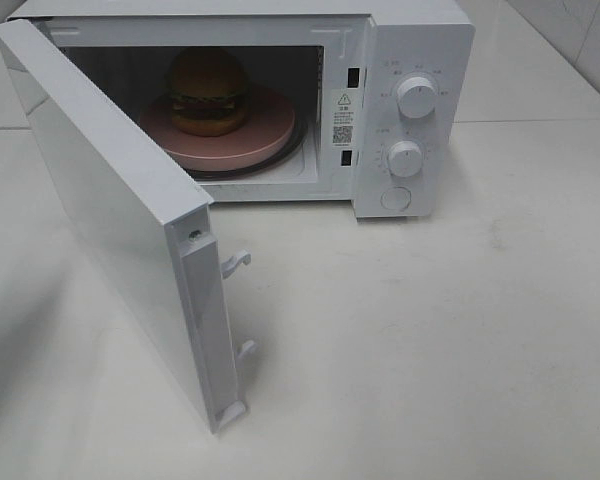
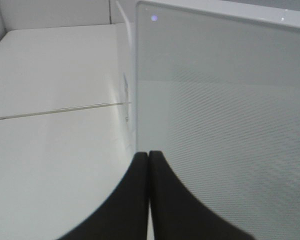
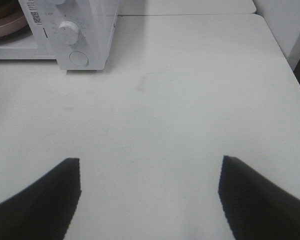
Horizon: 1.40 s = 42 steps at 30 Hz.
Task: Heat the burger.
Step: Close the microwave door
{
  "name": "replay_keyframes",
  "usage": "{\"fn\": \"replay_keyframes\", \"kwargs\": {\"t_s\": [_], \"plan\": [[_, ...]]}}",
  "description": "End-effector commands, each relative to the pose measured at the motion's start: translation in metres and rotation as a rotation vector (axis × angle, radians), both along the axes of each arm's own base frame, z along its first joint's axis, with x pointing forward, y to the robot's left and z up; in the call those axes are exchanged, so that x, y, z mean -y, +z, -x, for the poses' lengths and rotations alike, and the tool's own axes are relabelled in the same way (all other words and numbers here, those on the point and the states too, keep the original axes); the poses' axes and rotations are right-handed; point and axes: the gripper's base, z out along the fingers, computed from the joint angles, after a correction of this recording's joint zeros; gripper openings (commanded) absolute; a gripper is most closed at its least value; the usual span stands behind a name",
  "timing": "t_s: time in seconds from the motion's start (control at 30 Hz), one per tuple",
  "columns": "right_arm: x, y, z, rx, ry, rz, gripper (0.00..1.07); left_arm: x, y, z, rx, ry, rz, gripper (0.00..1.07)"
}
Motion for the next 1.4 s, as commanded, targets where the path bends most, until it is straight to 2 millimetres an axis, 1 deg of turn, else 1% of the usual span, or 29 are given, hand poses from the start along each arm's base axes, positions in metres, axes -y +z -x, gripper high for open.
{"fn": "replay_keyframes", "kwargs": {"t_s": [0.03,0.07,0.13,0.17,0.27,0.33,0.43,0.5,0.53,0.57,0.6,0.63,0.67,0.7,0.77,0.8,0.87,0.9,0.93,1.0,1.03,1.07,1.13,1.17,1.2,1.23,1.3,1.33,1.4], "plan": [[0.001,-0.001,0.004,0.026,-0.013,-0.005,0.76,0.021,0.002,-0.011,0.029,-0.096,-0.014,0.00],[0.001,-0.001,0.004,0.026,-0.013,-0.005,0.76,0.030,-0.001,-0.014,0.024,-0.115,-0.017,0.00],[0.001,-0.001,0.004,0.026,-0.013,-0.005,0.76,0.034,-0.002,-0.016,0.020,-0.120,-0.017,0.00],[0.001,-0.001,0.004,0.026,-0.013,-0.005,0.76,0.043,-0.005,-0.018,0.010,-0.134,-0.010,0.00],[0.001,-0.001,0.004,0.026,-0.013,-0.005,0.76,0.047,-0.006,-0.020,0.006,-0.139,-0.004,0.00],[0.001,-0.001,0.004,0.026,-0.013,-0.005,0.76,0.063,-0.005,-0.025,0.007,-0.150,0.017,0.00],[0.001,-0.001,0.004,0.026,-0.013,-0.005,0.76,0.067,-0.005,-0.027,0.010,-0.152,0.021,0.00],[0.001,-0.001,0.004,0.026,-0.013,-0.005,0.76,0.082,-0.006,-0.035,0.011,-0.158,0.027,0.00],[0.001,-0.001,0.004,0.026,-0.013,-0.005,0.76,0.082,-0.006,-0.035,0.011,-0.158,0.027,0.00],[0.001,-0.001,0.004,0.026,-0.013,-0.005,0.76,0.085,-0.006,-0.037,0.010,-0.160,0.030,0.00],[0.001,-0.001,0.004,0.026,-0.013,-0.005,0.76,0.094,-0.007,-0.042,0.005,-0.168,0.040,0.00],[0.001,-0.001,0.004,0.026,-0.013,-0.005,0.76,0.094,-0.007,-0.042,0.005,-0.168,0.040,0.00],[0.001,-0.001,0.004,0.026,-0.013,-0.005,0.76,0.103,-0.008,-0.047,-0.001,-0.179,0.047,0.00],[0.001,-0.001,0.004,0.026,-0.013,-0.005,0.76,0.103,-0.008,-0.047,-0.001,-0.179,0.047,0.00],[0.001,-0.001,0.004,0.026,-0.013,-0.005,0.76,0.117,-0.010,-0.054,-0.002,-0.199,0.059,0.00],[0.001,-0.001,0.004,0.026,-0.013,-0.005,0.76,0.117,-0.010,-0.054,-0.002,-0.199,0.059,0.00],[0.001,-0.001,0.004,0.026,-0.013,-0.005,0.76,0.130,-0.010,-0.059,-0.009,-0.202,0.078,0.00],[0.001,-0.001,0.004,0.026,-0.013,-0.005,0.76,0.130,-0.010,-0.059,-0.009,-0.202,0.078,0.00],[0.001,-0.001,0.004,0.026,-0.013,-0.005,0.76,0.138,-0.009,-0.064,-0.011,-0.197,0.079,0.00],[0.001,-0.001,0.004,0.026,-0.013,-0.005,0.76,0.142,-0.010,-0.065,-0.011,-0.196,0.078,0.00],[0.001,-0.001,0.004,0.026,-0.013,-0.005,0.76,0.151,-0.009,-0.069,-0.002,-0.194,0.070,0.00],[0.001,-0.001,0.004,0.026,-0.013,-0.005,0.76,0.151,-0.009,-0.069,-0.002,-0.194,0.070,0.00],[0.001,-0.001,0.004,0.026,-0.013,-0.005,0.76,0.163,-0.008,-0.072,0.014,-0.183,0.062,0.00],[0.001,-0.001,0.004,0.026,-0.013,-0.005,0.76,0.163,-0.008,-0.072,0.014,-0.183,0.062,0.00],[0.001,-0.001,0.004,0.026,-0.012,-0.004,0.76,0.172,-0.006,-0.076,0.022,-0.178,0.062,0.00],[0.001,-0.001,0.004,0.026,-0.012,-0.004,0.76,0.172,-0.006,-0.076,0.022,-0.178,0.062,0.00],[0.001,-0.001,0.004,0.026,-0.012,-0.004,0.76,0.184,-0.005,-0.081,0.017,-0.173,0.060,0.00],[0.001,-0.001,0.004,0.026,-0.012,-0.004,0.76,0.184,-0.005,-0.081,0.017,-0.173,0.060,0.00],[0.001,-0.001,0.004,0.026,-0.012,-0.004,0.76,0.196,-0.004,-0.087,0.008,-0.174,0.057,0.00]]}}
